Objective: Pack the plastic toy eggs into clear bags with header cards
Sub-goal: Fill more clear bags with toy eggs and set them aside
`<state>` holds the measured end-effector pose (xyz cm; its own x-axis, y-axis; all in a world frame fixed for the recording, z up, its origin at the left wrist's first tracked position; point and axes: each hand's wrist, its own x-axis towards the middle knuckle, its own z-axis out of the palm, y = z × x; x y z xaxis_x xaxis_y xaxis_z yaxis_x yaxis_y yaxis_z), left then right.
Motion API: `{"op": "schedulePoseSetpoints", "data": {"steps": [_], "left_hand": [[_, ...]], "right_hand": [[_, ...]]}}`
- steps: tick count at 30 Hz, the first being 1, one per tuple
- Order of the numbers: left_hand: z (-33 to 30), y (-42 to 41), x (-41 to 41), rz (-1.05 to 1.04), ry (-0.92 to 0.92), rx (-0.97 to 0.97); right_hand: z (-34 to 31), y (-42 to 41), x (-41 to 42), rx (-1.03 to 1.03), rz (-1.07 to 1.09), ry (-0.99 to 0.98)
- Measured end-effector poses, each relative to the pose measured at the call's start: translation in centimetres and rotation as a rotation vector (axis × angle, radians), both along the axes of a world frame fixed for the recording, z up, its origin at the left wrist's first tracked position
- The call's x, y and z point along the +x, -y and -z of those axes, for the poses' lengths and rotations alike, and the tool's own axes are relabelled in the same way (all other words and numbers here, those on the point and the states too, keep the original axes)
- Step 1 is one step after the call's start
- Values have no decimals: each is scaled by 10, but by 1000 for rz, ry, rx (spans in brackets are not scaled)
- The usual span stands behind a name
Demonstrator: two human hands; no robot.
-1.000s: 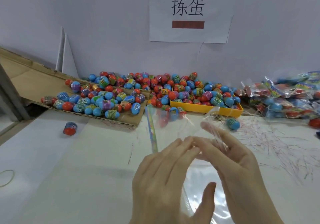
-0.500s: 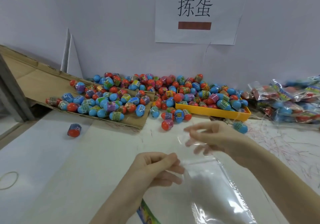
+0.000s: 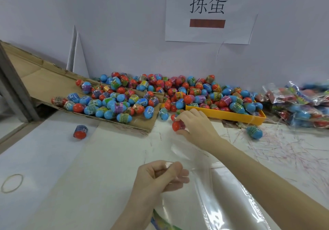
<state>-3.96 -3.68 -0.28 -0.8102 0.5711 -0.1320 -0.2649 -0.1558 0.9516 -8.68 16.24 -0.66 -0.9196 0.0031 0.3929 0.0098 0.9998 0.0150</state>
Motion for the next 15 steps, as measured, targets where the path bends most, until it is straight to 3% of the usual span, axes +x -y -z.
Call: {"op": "schedulePoseSetpoints", "data": {"steps": [2, 5, 7, 10, 15], "left_hand": [[-1, 1, 1, -7, -9, 26], [-1, 1, 1, -21, 30, 47], [-3, 0, 3, -7, 40, 56], [-5, -2, 6, 43, 29, 35], [-16, -4, 9, 156, 60, 30]], "right_hand": [[-12, 2, 10, -268, 43, -132], [-40, 4, 34, -923, 68, -276], [-58, 7, 56, -1222, 39, -303], [-74, 14, 92, -1476, -45, -251], [-76, 20, 136, -1634, -168, -190]]}}
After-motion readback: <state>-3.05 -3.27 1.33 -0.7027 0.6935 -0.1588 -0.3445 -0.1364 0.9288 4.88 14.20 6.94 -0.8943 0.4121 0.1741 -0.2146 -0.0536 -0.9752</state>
